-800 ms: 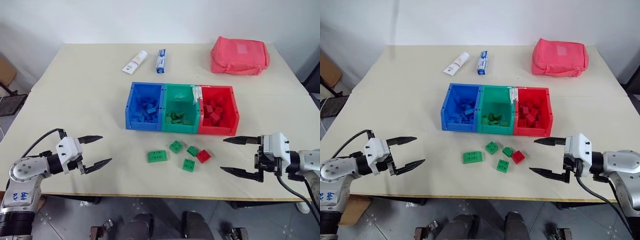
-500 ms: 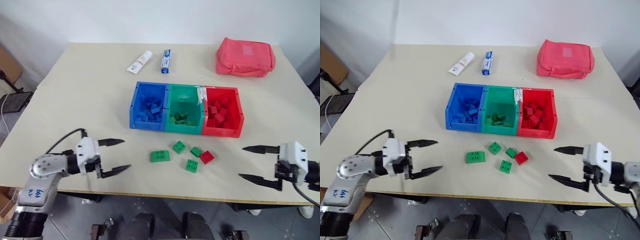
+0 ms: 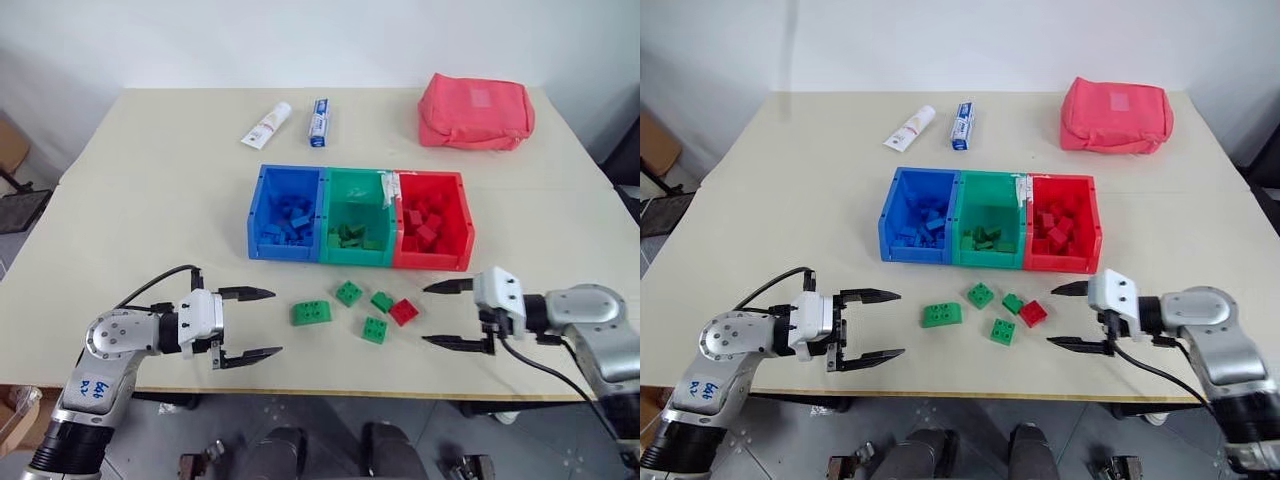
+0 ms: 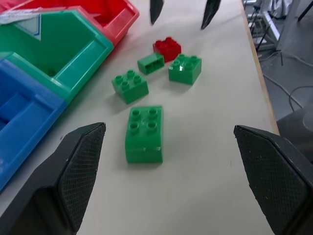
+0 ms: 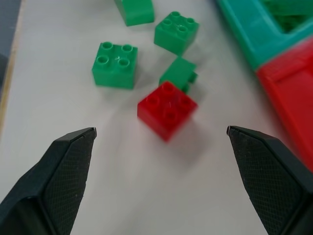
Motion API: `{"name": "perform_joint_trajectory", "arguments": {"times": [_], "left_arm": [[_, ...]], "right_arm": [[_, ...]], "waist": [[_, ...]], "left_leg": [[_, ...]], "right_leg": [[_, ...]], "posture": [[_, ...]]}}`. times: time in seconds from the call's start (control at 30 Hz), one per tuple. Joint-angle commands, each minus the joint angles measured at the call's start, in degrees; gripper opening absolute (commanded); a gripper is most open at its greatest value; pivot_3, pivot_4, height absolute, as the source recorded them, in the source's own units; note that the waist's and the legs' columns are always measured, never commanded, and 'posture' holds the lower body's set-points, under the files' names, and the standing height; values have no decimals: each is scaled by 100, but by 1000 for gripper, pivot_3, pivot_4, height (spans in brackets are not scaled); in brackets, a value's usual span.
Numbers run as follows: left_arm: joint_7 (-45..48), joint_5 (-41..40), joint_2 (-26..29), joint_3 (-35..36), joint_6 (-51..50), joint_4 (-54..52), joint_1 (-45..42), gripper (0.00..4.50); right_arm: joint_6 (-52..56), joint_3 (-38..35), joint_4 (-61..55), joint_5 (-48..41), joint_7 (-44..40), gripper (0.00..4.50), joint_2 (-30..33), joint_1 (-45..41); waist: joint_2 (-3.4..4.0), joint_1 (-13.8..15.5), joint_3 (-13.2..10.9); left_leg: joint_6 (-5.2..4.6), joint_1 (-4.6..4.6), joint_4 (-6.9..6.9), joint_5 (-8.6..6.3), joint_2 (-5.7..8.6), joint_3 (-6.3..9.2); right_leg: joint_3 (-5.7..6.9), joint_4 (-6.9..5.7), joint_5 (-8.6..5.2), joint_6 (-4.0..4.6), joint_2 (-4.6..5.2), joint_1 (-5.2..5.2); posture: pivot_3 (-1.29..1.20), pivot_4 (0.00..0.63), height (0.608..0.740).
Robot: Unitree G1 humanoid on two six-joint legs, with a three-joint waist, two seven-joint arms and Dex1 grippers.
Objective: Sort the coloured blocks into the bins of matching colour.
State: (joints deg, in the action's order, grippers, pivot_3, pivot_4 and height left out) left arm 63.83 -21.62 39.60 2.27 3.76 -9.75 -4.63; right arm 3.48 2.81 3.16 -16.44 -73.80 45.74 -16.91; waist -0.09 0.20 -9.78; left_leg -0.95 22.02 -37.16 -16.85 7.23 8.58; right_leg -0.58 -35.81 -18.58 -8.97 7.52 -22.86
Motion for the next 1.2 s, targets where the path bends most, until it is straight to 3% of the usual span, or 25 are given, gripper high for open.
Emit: {"name": "perform_joint_trajectory", "arguments": {"times": [0.03, 0.3, 0.57, 0.77, 0.9, 1.0, 1.2], "left_arm": [[-4, -30, 124, 185, 95, -221, 142, 4467], [-72, -126, 156, 168, 5, -615, 370, 4467], [-426, -258, -165, 105, -243, -809, 261, 4500], [-1135, -587, -642, 312, -753, -1009, 198, 4500], [-1464, -659, -811, 480, -922, -889, 99, 4500], [-1509, -648, -844, 531, -932, -802, 43, 4500], [-1282, -717, -577, 743, -1034, -682, 55, 4500]], "right_arm": [[36, 234, 188, 156, 33, 4500, -166, -220], [18, 512, 481, 303, 51, 4500, -493, -360], [95, 91, 373, 19, 17, 2095, -331, -276], [1430, -1006, -409, -1133, 641, 2089, -249, -497], [1806, -1145, 176, -797, 1864, 2089, -602, -1458], [1643, -1068, 682, -536, 2255, 2089, -825, -1938], [1217, -1004, 1255, -115, 2675, 4001, -973, -2487]], "waist": [[0, 6, 0], [2, -7, 0], [2, -6, 0], [3, 0, -1], [4, -48, -1], [3, -24, -1], [3, -23, -2]], "left_leg": [[0, 0, 2, 0, 0, 2], [2, 5, -2, 1, -1, 6], [2, 4, -2, 1, -2, 6], [2, 6, -3, 1, -1, 6], [10, 5, -3, 3, -11, -6], [16, 6, 6, 7, -15, -8], [5, 37, 7, 10, 4, -11]], "right_leg": [[1, 1, 0, 0, 0, 0], [4, -4, 0, 1, 0, -6], [3, -6, 0, 1, -3, -7], [2, -6, 0, 1, -2, -7], [-8, -14, 3, 5, -2, -17], [-9, -17, 5, 11, -3, -30], [-7, -24, 6, 10, -2, -62]], "posture": [[0, 150, 740], [0, 150, 740], [0, 150, 740], [0, 150, 740], [0, 150, 740], [0, 150, 740], [0, 150, 740]]}}
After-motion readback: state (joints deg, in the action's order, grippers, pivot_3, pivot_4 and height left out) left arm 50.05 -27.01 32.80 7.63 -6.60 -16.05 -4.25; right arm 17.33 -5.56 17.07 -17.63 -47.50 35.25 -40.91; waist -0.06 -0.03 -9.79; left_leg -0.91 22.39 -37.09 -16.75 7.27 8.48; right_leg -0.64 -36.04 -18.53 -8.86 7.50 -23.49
